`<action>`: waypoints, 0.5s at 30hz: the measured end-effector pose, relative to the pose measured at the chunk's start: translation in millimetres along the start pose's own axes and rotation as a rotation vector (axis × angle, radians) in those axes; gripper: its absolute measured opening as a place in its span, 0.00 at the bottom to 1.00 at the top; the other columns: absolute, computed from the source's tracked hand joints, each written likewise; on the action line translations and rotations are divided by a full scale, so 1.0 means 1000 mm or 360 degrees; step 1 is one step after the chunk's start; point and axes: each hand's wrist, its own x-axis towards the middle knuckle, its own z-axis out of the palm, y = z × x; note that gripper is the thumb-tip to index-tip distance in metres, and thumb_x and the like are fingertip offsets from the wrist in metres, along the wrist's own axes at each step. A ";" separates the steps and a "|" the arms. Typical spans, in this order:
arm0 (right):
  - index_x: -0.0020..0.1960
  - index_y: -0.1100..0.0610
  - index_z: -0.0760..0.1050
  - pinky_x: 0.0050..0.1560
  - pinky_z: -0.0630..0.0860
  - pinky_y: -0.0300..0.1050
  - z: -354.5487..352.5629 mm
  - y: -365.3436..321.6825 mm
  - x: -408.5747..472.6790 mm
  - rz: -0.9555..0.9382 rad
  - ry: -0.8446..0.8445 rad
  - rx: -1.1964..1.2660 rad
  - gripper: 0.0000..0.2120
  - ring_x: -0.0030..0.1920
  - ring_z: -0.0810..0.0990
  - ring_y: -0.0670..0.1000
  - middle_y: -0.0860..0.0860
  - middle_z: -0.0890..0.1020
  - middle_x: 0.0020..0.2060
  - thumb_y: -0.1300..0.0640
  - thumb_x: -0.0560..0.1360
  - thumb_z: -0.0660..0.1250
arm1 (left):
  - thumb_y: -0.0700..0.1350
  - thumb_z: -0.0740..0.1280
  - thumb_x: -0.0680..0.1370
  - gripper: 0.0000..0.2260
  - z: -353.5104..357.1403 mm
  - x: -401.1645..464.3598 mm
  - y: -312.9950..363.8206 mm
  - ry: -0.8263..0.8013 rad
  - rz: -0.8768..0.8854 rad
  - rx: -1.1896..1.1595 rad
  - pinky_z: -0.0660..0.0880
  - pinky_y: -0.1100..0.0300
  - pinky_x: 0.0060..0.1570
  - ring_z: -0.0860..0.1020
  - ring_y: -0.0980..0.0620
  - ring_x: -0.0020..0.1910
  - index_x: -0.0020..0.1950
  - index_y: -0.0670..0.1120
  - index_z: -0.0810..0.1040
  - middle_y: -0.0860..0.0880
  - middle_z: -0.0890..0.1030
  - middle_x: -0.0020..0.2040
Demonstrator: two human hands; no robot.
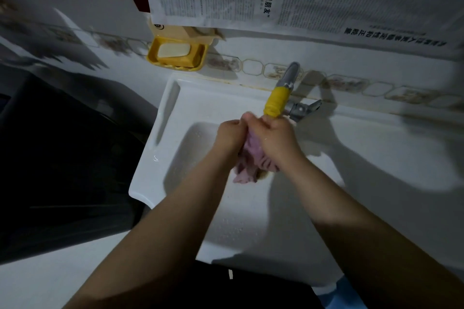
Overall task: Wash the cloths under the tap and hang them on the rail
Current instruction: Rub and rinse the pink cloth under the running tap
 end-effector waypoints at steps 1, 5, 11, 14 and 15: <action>0.29 0.54 0.70 0.37 0.71 0.43 0.005 -0.003 -0.001 -0.0050 0.0000 -0.0165 0.21 0.31 0.75 0.50 0.50 0.76 0.26 0.43 0.76 0.63 | 0.47 0.56 0.83 0.17 0.008 -0.003 0.004 -0.0043 -0.0082 -0.0153 0.77 0.61 0.32 0.78 0.46 0.37 0.40 0.40 0.75 0.42 0.78 0.35; 0.34 0.54 0.68 0.45 0.76 0.52 -0.002 -0.005 0.028 0.0092 0.0282 -0.0443 0.17 0.43 0.80 0.60 0.58 0.80 0.38 0.47 0.78 0.59 | 0.44 0.57 0.82 0.15 0.029 -0.014 0.015 -0.0091 -0.0050 -0.0161 0.69 0.66 0.20 0.72 0.56 0.23 0.37 0.41 0.72 0.46 0.73 0.30; 0.35 0.57 0.73 0.41 0.74 0.48 0.006 0.010 0.018 0.0002 0.0180 -0.0577 0.22 0.36 0.77 0.56 0.56 0.78 0.33 0.43 0.80 0.55 | 0.53 0.55 0.83 0.24 0.015 0.000 0.006 -0.0243 -0.0049 0.0031 0.75 0.56 0.41 0.79 0.37 0.51 0.66 0.34 0.72 0.30 0.74 0.63; 0.38 0.54 0.70 0.48 0.76 0.51 -0.011 0.027 0.040 0.0221 -0.0029 -0.0388 0.11 0.42 0.78 0.56 0.56 0.78 0.38 0.53 0.79 0.59 | 0.64 0.55 0.79 0.30 0.004 0.005 0.002 -0.0443 0.0189 0.0861 0.76 0.49 0.56 0.80 0.41 0.52 0.59 0.38 0.78 0.39 0.81 0.55; 0.43 0.53 0.71 0.51 0.77 0.53 -0.014 0.030 0.044 0.0255 -0.0115 -0.0269 0.06 0.43 0.79 0.57 0.56 0.78 0.40 0.56 0.79 0.60 | 0.65 0.58 0.77 0.30 -0.004 0.005 0.004 -0.0554 0.0221 0.1015 0.77 0.50 0.55 0.81 0.43 0.51 0.61 0.39 0.76 0.42 0.82 0.55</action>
